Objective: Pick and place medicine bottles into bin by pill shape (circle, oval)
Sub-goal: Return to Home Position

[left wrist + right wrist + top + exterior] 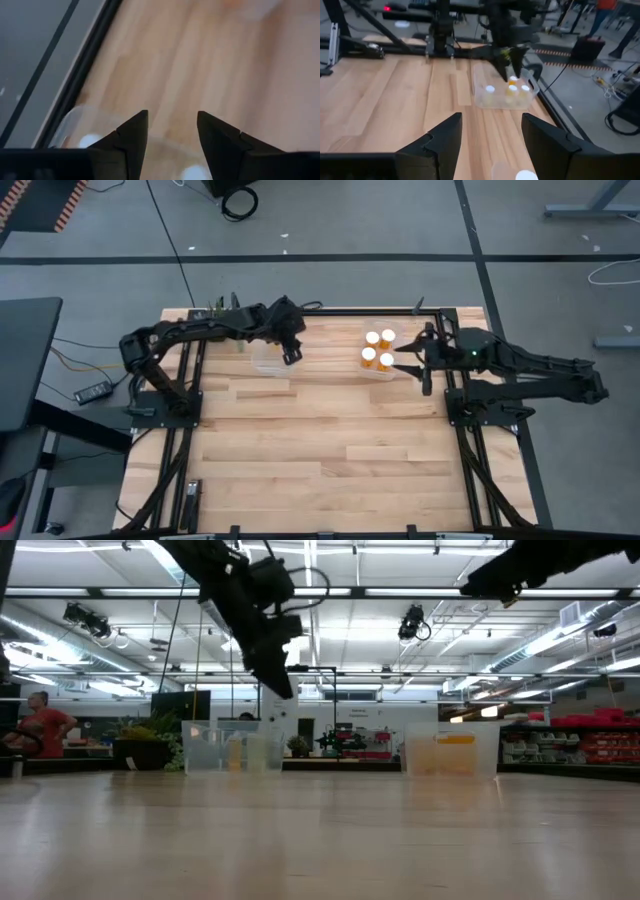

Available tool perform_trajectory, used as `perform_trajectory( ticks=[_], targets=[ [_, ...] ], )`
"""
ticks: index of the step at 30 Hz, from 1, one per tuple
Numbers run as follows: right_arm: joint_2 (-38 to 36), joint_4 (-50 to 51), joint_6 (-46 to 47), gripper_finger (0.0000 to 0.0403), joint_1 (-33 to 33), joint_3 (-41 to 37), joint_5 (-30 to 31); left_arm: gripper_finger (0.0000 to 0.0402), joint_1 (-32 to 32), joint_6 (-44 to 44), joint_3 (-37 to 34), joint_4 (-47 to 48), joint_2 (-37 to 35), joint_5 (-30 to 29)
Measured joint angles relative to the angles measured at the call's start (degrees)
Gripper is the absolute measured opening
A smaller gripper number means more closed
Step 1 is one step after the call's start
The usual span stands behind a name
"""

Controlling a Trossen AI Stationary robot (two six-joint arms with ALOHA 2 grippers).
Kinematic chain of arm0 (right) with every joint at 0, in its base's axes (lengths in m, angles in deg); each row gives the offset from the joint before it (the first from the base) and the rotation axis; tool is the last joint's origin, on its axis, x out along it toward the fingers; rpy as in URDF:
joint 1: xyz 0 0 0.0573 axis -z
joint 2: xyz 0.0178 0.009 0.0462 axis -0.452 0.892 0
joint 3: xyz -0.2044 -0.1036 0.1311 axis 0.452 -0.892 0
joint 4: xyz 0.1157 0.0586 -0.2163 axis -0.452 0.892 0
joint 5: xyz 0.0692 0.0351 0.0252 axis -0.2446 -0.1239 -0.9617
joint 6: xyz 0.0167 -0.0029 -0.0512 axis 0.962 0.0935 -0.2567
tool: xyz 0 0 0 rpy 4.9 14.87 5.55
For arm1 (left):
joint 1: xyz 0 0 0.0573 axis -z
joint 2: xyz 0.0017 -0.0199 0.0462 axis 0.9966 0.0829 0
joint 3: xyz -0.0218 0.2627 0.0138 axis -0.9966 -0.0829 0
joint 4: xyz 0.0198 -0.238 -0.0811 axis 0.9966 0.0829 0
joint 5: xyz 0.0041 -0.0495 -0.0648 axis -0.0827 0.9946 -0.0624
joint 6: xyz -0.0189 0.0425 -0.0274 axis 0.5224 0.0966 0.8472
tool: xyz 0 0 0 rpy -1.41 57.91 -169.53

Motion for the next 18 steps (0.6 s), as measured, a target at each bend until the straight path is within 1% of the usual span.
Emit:
perform_trajectory(
  ticks=[2,6,7,12,15,18],
  targets=[
    [-3.29,-0.8,0.69,0.0213,0.21,-2.53,0.0,0.0174,1.96,-0.44,-0.01,-0.05,-1.13,1.16],
    [-10.76,-1.6,2.44,0.0213,0.26,-7.01,-0.02,0.0163,6.31,-1.39,-0.06,-1.63,-2.13,1.68],
    [-12.73,-2.16,2.98,0.0213,0.26,-8.31,0.0,0.016,7.4,-1.41,-0.47,-3.23,-2.14,1.69],
    [-19.69,-12.44,9.22,0.0213,0.26,-15.16,-0.08,0.0143,11.3,-1.8,-5.95,-10.16,-3.05,1.61],
    [-21.82,-18.88,10.38,0.0213,0.26,-18.73,-0.63,0.0131,12.25,-1.53,-10.06,-13.31,-5.98,1.56],
    [-22.87,-22.35,9.87,0.0213,0.37,-21.47,-0.52,0.0121,12.42,-0.91,-14.53,-16.9,-10.0,1.58]
  ],
)
